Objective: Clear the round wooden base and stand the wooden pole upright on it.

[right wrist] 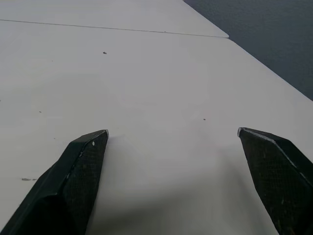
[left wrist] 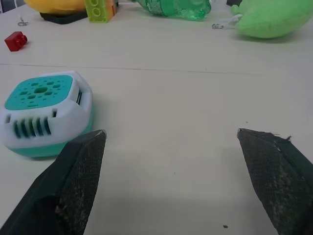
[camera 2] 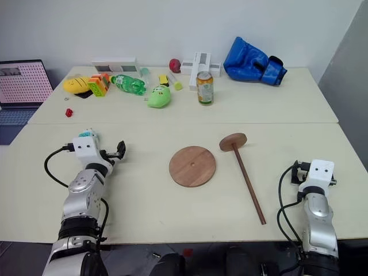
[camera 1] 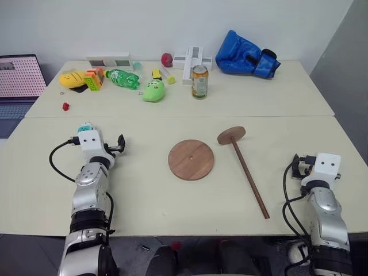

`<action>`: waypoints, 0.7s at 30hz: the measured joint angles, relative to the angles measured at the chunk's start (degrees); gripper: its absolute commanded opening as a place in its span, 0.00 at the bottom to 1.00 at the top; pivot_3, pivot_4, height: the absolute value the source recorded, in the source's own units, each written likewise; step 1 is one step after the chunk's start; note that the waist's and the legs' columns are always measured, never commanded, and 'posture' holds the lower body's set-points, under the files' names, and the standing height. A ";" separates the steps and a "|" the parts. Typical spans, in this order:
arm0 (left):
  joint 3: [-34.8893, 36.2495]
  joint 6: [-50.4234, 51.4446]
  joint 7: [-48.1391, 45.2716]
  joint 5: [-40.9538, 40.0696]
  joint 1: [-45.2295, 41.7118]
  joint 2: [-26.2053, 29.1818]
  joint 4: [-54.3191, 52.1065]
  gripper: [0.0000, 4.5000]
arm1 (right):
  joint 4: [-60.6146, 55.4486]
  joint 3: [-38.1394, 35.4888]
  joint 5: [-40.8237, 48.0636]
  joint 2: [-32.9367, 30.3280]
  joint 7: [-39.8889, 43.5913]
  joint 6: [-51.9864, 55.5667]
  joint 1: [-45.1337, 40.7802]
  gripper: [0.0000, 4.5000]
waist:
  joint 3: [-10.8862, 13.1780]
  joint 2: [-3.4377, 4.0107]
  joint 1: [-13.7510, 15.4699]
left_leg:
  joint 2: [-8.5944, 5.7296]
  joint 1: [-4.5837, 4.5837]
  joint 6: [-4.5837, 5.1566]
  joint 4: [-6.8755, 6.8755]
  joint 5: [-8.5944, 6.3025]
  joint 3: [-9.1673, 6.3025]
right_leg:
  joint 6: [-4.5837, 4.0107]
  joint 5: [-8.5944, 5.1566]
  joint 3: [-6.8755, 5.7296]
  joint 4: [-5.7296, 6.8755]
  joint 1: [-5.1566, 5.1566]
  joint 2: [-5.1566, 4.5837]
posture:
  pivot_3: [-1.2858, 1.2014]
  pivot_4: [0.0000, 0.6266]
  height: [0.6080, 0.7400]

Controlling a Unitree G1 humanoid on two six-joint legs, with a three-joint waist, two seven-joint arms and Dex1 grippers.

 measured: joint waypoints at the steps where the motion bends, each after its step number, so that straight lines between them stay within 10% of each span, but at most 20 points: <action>1: 0.00 0.10 -0.06 -0.01 0.14 0.00 -0.16 1.00 | 0.00 0.00 0.00 0.00 0.00 0.00 -0.01 0.99 | 0.00 0.00 -0.01 | 0.00 0.00 0.00 0.00 0.00 0.00 | 0.00 0.00 0.00 0.00 0.00 0.00 | 0.52 0.24 1.00; 14: 0.47 0.84 -2.75 -1.42 2.61 0.97 -3.14 1.00 | 0.66 0.69 0.16 -0.85 0.98 0.93 -1.66 0.99 | 0.00 0.00 -0.05 | 0.02 0.01 -0.01 -0.01 0.00 0.03 | 0.00 0.00 0.04 0.00 -0.01 0.01 | 0.52 0.24 1.00; 21: -1.38 4.74 -17.62 -7.45 6.53 5.79 -15.43 1.00 | -6.26 1.17 7.41 -6.17 8.53 18.82 -6.42 0.99 | 0.01 0.00 -0.03 | 0.02 -0.01 0.03 -0.01 -0.02 0.04 | 0.00 0.00 0.07 -0.03 0.00 0.02 | 0.52 0.24 1.00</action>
